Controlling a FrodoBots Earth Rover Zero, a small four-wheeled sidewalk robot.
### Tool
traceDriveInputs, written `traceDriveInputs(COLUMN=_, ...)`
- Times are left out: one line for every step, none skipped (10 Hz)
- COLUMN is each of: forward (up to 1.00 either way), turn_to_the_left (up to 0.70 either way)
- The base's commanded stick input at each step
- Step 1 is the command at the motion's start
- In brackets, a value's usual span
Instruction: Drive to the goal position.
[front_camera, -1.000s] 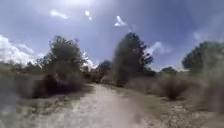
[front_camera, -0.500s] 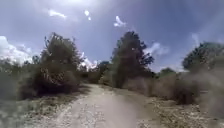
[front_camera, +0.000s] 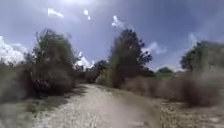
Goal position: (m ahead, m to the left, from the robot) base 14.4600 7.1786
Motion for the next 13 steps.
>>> traceDriveInputs(forward=0.85, turn_to_the_left=0.04)
traceDriveInputs(forward=0.85, turn_to_the_left=0.04)
traceDriveInputs(forward=0.85, turn_to_the_left=0.04)
traceDriveInputs(forward=0.85, turn_to_the_left=0.04)
traceDriveInputs(forward=0.85, turn_to_the_left=0.04)
traceDriveInputs(forward=0.85, turn_to_the_left=0.04)
traceDriveInputs(forward=0.85, turn_to_the_left=0.04)
traceDriveInputs(forward=0.85, turn_to_the_left=0.04)
traceDriveInputs(forward=0.85, turn_to_the_left=0.04)
traceDriveInputs(forward=0.85, turn_to_the_left=0.04)
traceDriveInputs(forward=0.85, turn_to_the_left=0.05)
traceDriveInputs(forward=0.85, turn_to_the_left=0.32)
traceDriveInputs(forward=0.85, turn_to_the_left=0.38)
